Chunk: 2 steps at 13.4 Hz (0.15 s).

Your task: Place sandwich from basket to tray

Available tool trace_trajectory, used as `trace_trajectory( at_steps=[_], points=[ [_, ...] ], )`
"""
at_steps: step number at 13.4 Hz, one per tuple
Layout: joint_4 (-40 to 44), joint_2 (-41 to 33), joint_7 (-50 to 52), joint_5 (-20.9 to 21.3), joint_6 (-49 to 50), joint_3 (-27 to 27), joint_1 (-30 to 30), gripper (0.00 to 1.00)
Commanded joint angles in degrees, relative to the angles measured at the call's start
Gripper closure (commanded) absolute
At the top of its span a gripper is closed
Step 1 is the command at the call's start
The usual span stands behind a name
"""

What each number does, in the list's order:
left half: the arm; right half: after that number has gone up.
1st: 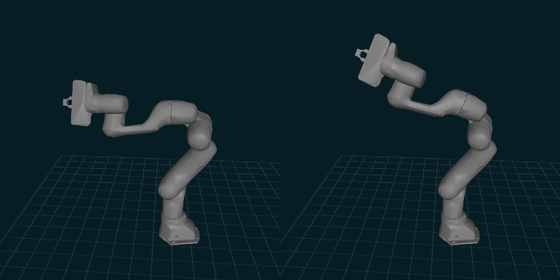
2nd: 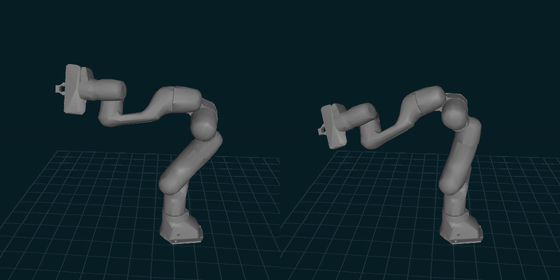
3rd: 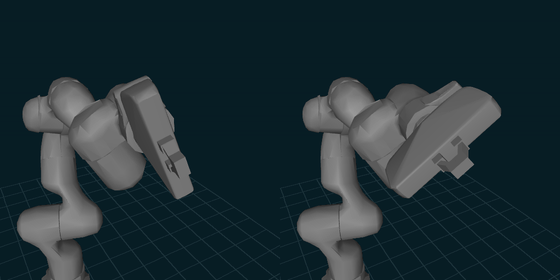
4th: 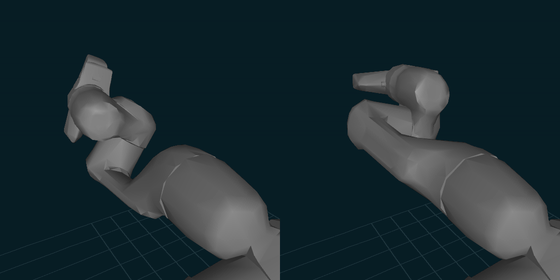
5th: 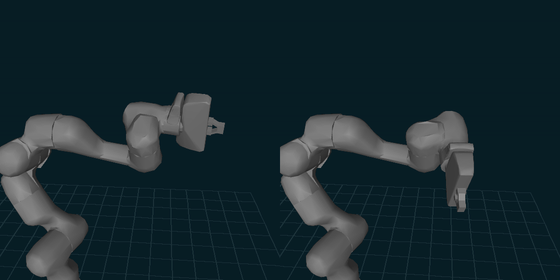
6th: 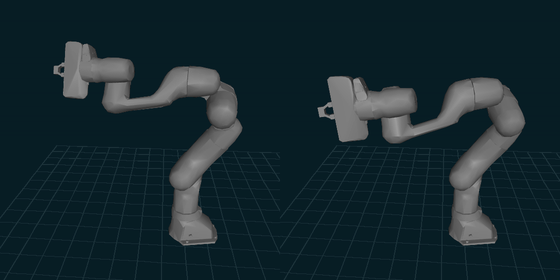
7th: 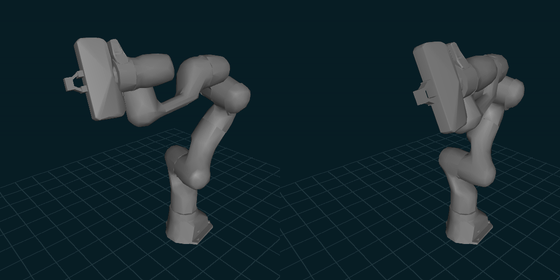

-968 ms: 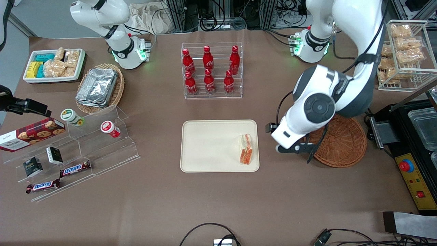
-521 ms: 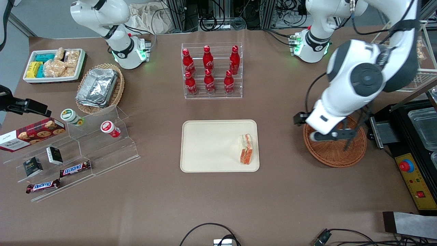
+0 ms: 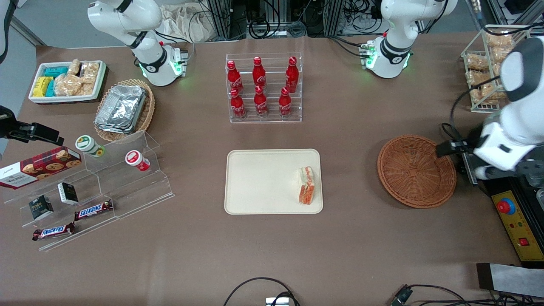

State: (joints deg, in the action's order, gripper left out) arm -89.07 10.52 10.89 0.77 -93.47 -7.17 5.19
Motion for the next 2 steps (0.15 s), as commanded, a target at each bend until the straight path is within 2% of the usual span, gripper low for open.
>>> trace_trajectory(
  at_steps=[1,2],
  points=[
    [6.4,4.0,-0.2,0.4,2.2,-0.8,1.4,0.0],
    [6.5,4.0,-0.3,0.4,2.1,-0.8,1.5,0.0]
  ],
)
